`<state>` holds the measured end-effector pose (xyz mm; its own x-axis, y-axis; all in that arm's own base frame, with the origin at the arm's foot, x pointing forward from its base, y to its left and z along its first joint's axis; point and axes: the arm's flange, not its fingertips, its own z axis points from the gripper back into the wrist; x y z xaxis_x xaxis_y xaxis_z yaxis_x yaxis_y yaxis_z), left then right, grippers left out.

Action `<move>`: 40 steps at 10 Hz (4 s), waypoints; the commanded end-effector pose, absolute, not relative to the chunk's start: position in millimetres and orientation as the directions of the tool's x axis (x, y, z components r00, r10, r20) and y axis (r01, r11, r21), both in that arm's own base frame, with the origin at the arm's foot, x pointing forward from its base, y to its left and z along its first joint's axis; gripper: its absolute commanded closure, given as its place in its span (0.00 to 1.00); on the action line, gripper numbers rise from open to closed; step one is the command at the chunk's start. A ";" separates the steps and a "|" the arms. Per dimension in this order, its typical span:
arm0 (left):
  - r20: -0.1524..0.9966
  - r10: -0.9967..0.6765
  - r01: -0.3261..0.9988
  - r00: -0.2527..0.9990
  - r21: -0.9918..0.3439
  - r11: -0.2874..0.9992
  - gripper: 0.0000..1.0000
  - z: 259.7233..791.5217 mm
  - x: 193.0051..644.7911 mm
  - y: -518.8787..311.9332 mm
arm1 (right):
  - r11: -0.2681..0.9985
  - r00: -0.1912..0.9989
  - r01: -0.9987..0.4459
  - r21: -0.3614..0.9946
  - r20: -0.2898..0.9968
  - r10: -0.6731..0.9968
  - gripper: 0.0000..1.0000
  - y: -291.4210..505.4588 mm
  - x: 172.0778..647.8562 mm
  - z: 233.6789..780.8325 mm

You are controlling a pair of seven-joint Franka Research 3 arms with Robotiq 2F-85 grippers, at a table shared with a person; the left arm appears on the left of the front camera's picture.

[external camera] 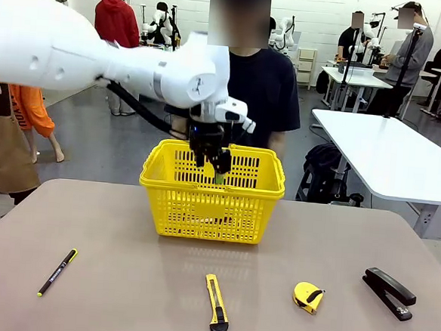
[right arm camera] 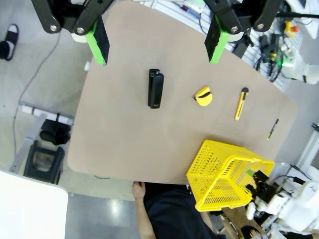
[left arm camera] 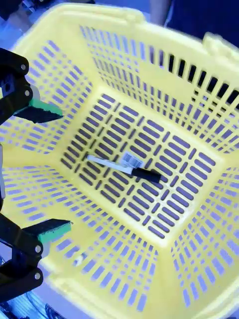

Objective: Place the items the person wants into the basket.
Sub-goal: Pick up the item the person points to and place it in the Market Basket.

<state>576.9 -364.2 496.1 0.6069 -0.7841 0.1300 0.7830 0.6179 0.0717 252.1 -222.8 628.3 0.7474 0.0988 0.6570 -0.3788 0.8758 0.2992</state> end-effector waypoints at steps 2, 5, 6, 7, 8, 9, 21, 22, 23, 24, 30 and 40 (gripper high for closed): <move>0.048 -0.759 0.757 0.649 0.058 0.651 0.00 539.1 509.7 -339.9 | 0.870 0.743 -0.391 0.301 0.662 0.105 0.00 -222.7 251.3 627.9; 0.029 -0.752 0.750 0.659 0.054 0.659 0.00 570.3 445.2 -318.7 | 0.870 0.743 -0.391 0.301 0.662 0.105 0.00 -222.7 251.3 627.9; 0.055 -0.751 0.748 0.658 0.068 0.661 0.00 574.2 428.2 -307.3 | 0.870 0.743 -0.391 0.301 0.662 0.105 0.00 -222.7 251.3 627.9; 0.083 -0.747 0.743 0.659 0.080 0.665 0.00 577.0 412.9 -294.8 | 0.870 0.743 -0.391 0.301 0.662 0.105 0.00 -222.7 251.3 627.9; 0.098 -0.748 0.743 0.656 0.084 0.663 0.00 578.2 403.6 -286.4 | 0.870 0.743 -0.391 0.301 0.662 0.105 0.00 -222.7 251.3 627.9; 0.105 -0.748 0.744 0.655 0.083 0.663 0.00 578.6 397.7 -282.0 | 0.870 0.743 -0.391 0.301 0.662 0.105 0.00 -222.7 251.3 627.9; 0.085 -0.736 0.729 0.672 0.101 0.677 0.00 586.1 395.3 -284.9 | 0.870 0.743 -0.391 0.301 0.662 0.105 0.00 -222.7 251.3 627.9; 0.085 -0.736 0.729 0.672 0.101 0.677 0.00 586.1 395.3 -284.9 | 0.870 0.743 -0.391 0.301 0.662 0.105 0.00 -222.7 251.3 627.9; 0.090 -0.736 0.730 0.671 0.099 0.677 0.00 583.8 394.9 -285.6 | 0.870 0.743 -0.391 0.301 0.662 0.105 0.00 -222.7 251.3 627.9; 0.134 -0.770 0.773 0.624 0.043 0.633 0.00 594.6 388.0 -265.2 | 0.870 0.743 -0.391 0.301 0.662 0.105 0.00 -222.7 251.3 627.9; 0.641 -0.737 0.977 0.214 -0.138 0.163 0.00 657.6 387.8 27.7 | 0.870 0.743 -0.391 0.301 0.662 0.105 0.00 -222.7 251.3 627.9; 0.738 -0.508 0.808 0.444 -0.086 0.582 0.00 620.7 351.6 176.3 | 0.870 0.743 -0.391 0.301 0.662 0.105 0.00 -222.7 251.3 627.9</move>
<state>378.3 186.1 625.1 0.4229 -0.4962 0.7583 0.8300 0.5480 -0.1043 251.8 -223.4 628.3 0.7477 0.0981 0.6567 -0.3773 0.8766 0.2986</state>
